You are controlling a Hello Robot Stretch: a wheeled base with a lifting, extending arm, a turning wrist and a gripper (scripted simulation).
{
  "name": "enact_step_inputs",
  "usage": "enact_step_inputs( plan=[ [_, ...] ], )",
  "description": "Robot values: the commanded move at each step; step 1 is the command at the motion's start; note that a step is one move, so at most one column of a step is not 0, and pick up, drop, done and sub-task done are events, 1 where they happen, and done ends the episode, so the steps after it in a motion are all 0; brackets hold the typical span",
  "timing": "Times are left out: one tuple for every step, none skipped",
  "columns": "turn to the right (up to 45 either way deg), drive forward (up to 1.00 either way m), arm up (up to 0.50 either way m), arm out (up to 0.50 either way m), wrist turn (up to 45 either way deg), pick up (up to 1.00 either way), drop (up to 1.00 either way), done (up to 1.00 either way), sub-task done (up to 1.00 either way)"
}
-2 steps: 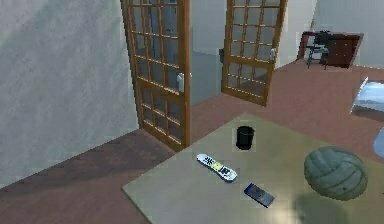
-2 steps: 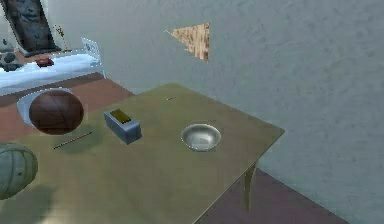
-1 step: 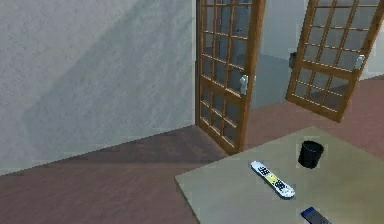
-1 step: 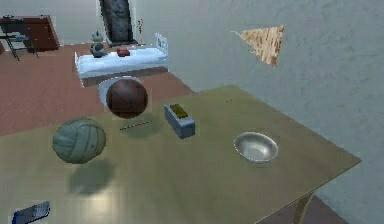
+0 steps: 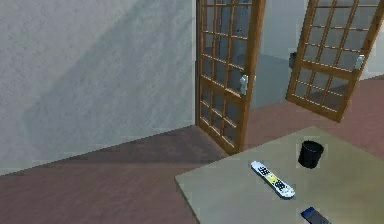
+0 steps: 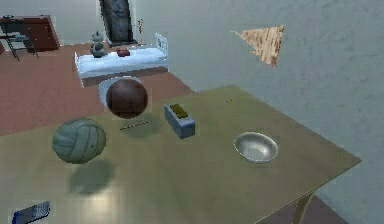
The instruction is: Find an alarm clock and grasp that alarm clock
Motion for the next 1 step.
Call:
enact_step_inputs(
  plan=[
    [0.0, 0.0, 0.36, 0.0, 0.0, 0.0, 0.0, 0.0, 0.0]
  ],
)
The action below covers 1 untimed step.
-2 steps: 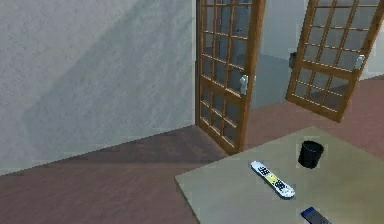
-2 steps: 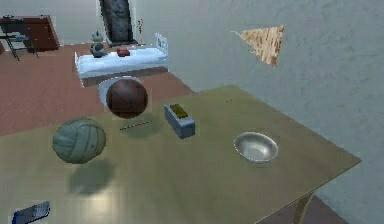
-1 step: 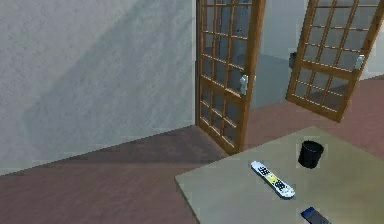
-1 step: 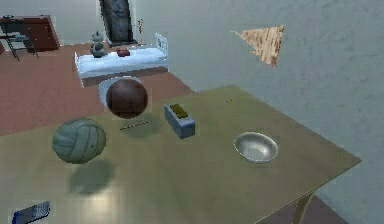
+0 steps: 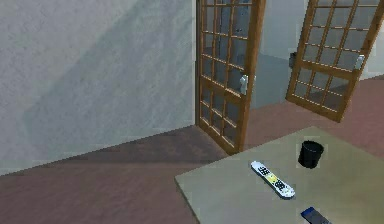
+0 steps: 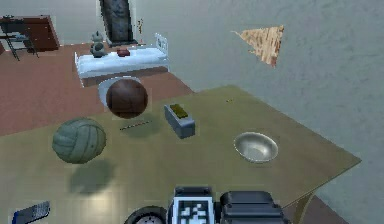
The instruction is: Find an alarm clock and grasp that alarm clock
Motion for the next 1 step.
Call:
enact_step_inputs(
  plan=[
    [0.0, 0.0, 0.0, 0.5, 0.0, 0.0, 0.0, 0.0, 0.0]
  ],
)
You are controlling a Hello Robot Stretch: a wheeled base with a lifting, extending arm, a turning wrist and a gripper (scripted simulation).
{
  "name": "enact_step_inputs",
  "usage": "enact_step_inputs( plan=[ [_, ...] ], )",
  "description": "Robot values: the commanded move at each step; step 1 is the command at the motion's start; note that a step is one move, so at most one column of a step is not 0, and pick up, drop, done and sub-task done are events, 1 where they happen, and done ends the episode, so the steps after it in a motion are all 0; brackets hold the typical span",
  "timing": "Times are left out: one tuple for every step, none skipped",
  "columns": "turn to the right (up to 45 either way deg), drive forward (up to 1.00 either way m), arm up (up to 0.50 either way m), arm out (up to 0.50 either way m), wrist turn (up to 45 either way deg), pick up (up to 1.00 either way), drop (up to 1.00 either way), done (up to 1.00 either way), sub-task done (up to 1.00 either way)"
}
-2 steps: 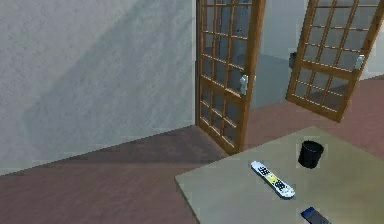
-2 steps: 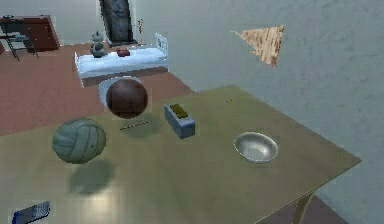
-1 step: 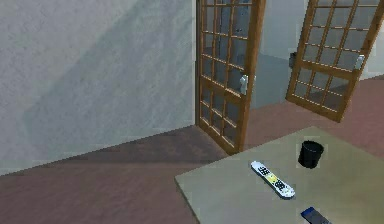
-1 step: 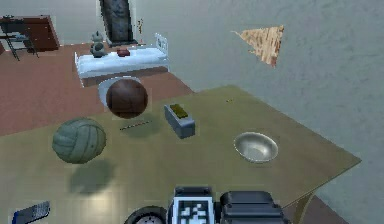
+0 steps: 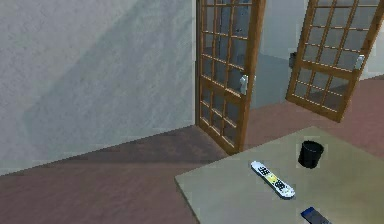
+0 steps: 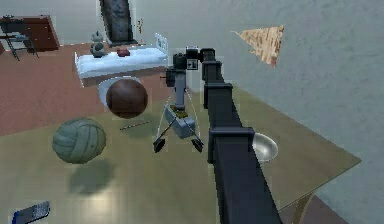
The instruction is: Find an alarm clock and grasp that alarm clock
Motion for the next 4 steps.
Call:
enact_step_inputs(
  plan=[
    [0.0, 0.0, 0.0, 0.0, 45.0, 0.0, 0.0, 0.0, 0.0],
    [0.0, 0.0, 0.0, 0.0, 45.0, 0.0, 0.0, 0.0, 0.0],
    [0.0, 0.0, 0.0, 0.0, 45.0, 0.0, 0.0, 0.0, 0.0],
    [0.0, 0.0, 0.0, 0.0, 36.0, 0.0, 0.0, 0.0, 0.0]
  ],
)
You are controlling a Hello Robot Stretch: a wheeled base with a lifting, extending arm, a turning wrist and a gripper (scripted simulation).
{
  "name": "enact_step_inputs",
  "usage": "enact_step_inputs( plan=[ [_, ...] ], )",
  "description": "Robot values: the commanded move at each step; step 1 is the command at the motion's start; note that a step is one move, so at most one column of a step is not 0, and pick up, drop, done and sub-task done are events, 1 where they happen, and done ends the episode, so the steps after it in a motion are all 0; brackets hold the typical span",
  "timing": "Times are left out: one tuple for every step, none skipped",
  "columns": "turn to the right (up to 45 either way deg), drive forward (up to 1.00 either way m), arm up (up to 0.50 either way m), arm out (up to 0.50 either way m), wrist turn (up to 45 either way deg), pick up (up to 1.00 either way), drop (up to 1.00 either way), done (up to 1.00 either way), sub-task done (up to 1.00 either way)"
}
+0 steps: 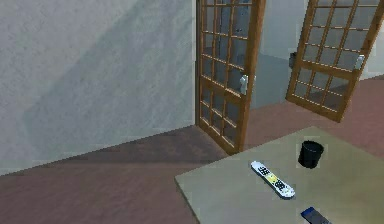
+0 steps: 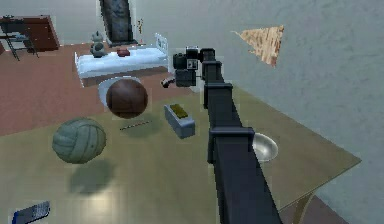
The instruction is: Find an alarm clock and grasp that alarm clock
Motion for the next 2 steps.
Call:
enact_step_inputs(
  plan=[
    [0.0, 0.0, -0.3, 0.0, 0.0, 0.0, 0.0, 0.0, 0.0],
    [0.0, 0.0, 0.0, 0.0, 0.0, 1.0, 0.0, 0.0, 0.0]
  ],
)
